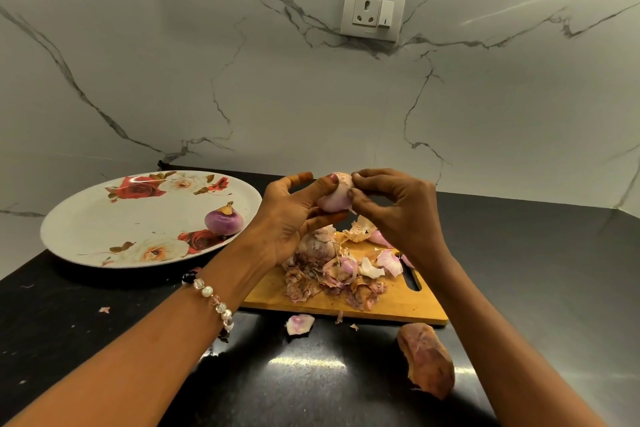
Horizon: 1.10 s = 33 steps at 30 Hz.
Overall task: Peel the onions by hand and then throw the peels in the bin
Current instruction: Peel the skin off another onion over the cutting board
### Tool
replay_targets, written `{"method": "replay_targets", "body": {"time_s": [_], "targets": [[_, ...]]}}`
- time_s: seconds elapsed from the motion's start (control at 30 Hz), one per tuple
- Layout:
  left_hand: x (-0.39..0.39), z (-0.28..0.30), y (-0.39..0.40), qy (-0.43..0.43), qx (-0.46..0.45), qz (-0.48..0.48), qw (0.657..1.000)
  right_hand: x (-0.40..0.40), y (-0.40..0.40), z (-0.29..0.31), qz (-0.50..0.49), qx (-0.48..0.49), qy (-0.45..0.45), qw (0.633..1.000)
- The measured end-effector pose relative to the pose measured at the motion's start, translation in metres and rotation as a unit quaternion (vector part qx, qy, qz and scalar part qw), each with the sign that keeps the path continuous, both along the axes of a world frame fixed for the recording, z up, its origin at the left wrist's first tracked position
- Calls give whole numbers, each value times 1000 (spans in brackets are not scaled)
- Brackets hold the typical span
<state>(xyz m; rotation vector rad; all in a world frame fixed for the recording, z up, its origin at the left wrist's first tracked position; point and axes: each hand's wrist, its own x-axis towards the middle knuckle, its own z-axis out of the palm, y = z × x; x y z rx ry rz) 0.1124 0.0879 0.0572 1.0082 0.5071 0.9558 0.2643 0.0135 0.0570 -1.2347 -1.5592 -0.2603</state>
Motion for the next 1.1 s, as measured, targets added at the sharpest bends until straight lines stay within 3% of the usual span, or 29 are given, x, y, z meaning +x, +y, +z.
{"method": "replay_targets", "body": {"time_s": [0.37, 0.5, 0.77, 0.93, 1.1], "targets": [[2, 2, -4, -18, -12, -7, 1000, 2, -3, 3, -14, 23, 37, 999], [2, 2, -3, -13, -7, 3, 1000, 1, 0, 2, -43, 24, -33, 998], [2, 1, -4, -15, -19, 3, 1000, -7, 7, -3, -110, 53, -86, 989], [4, 0, -4, -10, -13, 7, 1000, -12, 11, -8, -203, 17, -123, 971], [4, -1, -5, -13, -10, -2, 1000, -8, 11, -8, -230, -37, -112, 966]]}}
